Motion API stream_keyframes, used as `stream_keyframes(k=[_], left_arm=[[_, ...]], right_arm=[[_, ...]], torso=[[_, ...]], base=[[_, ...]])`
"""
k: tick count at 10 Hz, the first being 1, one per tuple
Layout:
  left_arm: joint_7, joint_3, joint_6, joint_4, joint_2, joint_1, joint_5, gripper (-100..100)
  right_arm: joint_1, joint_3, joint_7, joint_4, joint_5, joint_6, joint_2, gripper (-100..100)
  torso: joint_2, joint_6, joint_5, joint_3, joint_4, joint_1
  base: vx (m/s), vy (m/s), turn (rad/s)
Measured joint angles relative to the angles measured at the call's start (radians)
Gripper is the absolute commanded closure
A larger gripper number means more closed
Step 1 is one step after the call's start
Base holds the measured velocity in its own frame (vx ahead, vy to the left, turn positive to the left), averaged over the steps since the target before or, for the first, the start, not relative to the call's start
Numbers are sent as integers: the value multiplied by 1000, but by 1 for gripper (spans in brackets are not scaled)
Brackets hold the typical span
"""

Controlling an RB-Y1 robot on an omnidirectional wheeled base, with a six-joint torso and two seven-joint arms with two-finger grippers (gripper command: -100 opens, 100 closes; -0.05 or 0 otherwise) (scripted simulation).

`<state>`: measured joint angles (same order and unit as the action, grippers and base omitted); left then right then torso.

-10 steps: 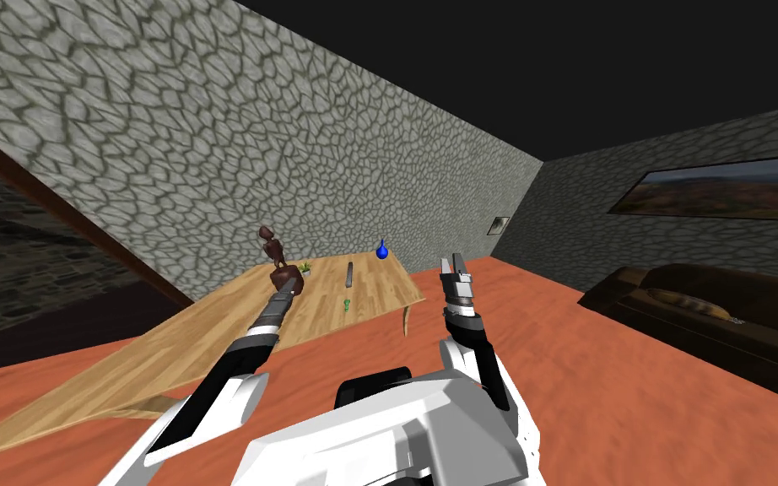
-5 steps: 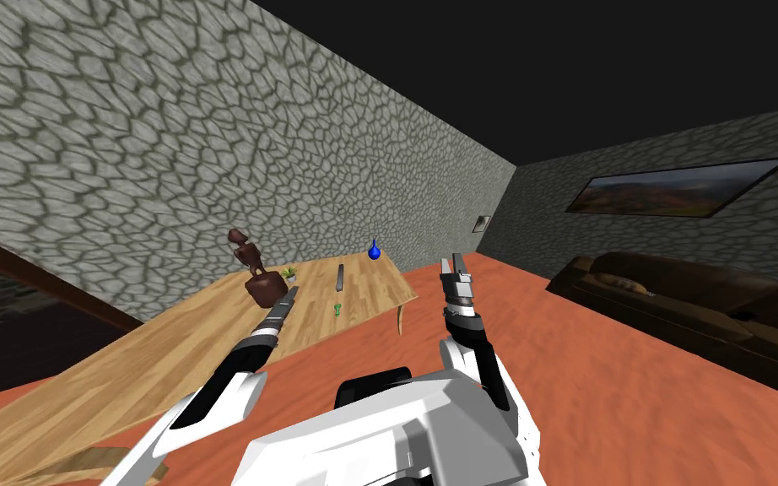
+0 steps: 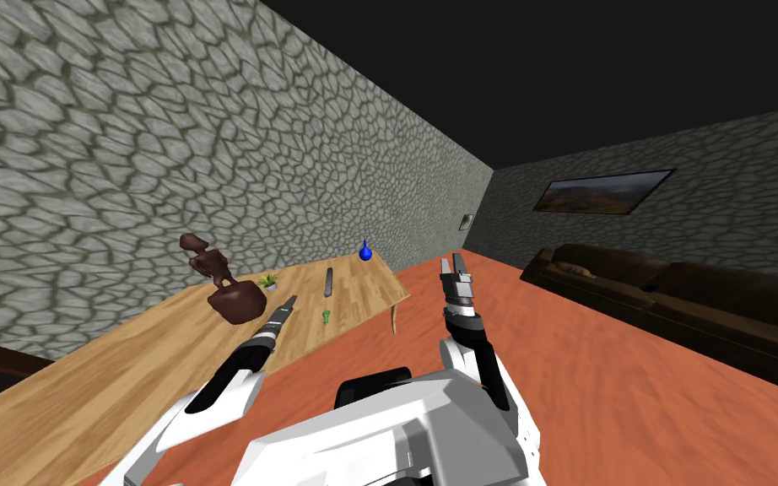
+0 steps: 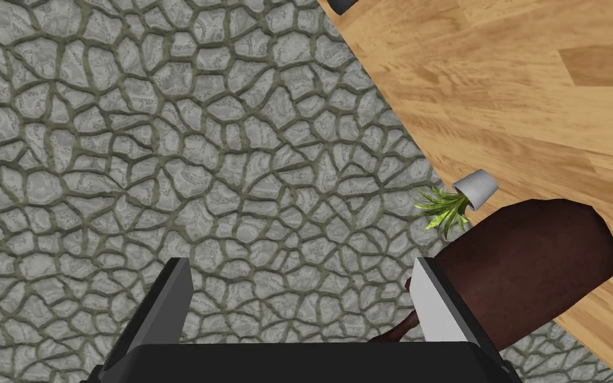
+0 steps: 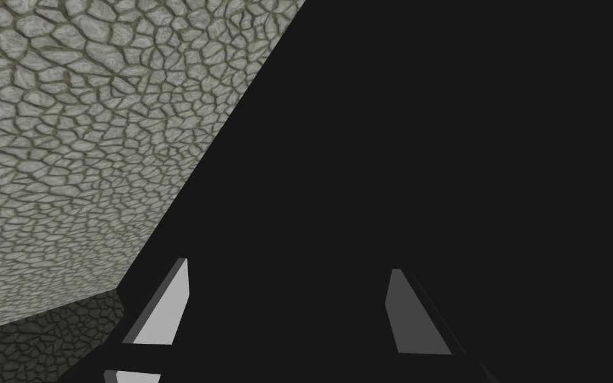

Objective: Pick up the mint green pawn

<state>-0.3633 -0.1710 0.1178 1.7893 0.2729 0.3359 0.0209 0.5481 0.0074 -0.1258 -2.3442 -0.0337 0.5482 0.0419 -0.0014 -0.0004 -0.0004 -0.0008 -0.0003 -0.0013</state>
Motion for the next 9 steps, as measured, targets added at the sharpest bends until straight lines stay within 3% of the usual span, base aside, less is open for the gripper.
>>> stream_keyframes(k=[9], left_arm=[[-25,-23,199,-197,42,-87,-43,-100]], right_arm=[[0,0,0,0,0,0,0,0]], torso=[[0,0,0,0,0,0]], base=[[24,-18,-124]])
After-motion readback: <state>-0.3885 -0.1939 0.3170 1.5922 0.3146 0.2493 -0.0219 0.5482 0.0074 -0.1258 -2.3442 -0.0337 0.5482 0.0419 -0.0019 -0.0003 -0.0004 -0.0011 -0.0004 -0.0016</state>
